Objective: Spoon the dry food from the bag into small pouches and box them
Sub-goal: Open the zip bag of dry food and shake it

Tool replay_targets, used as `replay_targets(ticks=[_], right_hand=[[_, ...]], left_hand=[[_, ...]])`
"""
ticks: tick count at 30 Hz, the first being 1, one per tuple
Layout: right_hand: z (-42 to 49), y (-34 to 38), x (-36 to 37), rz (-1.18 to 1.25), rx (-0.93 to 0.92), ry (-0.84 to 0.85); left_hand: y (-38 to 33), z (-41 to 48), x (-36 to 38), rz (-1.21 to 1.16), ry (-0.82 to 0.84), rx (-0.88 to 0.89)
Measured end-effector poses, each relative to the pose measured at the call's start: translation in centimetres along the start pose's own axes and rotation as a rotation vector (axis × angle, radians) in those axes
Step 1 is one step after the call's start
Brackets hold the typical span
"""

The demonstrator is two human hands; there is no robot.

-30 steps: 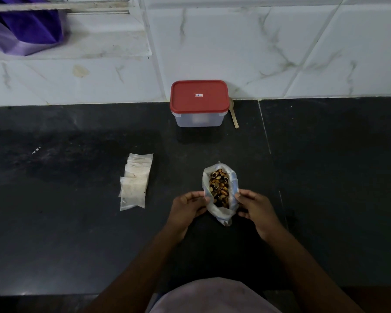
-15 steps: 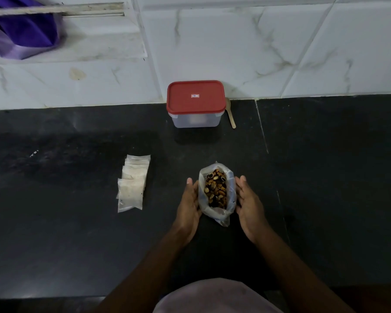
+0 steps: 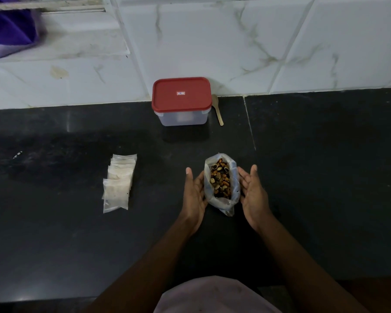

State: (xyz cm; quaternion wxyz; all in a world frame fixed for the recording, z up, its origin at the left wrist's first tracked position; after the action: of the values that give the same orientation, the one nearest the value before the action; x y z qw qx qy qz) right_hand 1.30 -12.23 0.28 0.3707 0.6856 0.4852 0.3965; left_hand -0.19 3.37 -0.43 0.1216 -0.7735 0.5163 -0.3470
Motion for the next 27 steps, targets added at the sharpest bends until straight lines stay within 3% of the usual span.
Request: replay_targets(ticks=[27], right_hand=[[3.8, 1.7, -4.3, 0.005, 0.001, 0.051]], left_hand=[[0.4, 2.8, 4.6, 0.000, -0.040, -0.005]])
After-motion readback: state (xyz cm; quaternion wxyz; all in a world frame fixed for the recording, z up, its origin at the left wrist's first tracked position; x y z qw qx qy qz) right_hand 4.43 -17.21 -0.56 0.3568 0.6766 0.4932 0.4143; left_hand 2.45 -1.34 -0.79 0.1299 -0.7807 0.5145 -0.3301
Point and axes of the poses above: each hand's wrist, its own z-axis towards the middle knuckle, its own x-axis out of the palm, y = z × x, the point moved 2 cm from there along z, towards the middle knuckle, and after that the axes turned 14 degrees about -x, right-handed, at the moved point
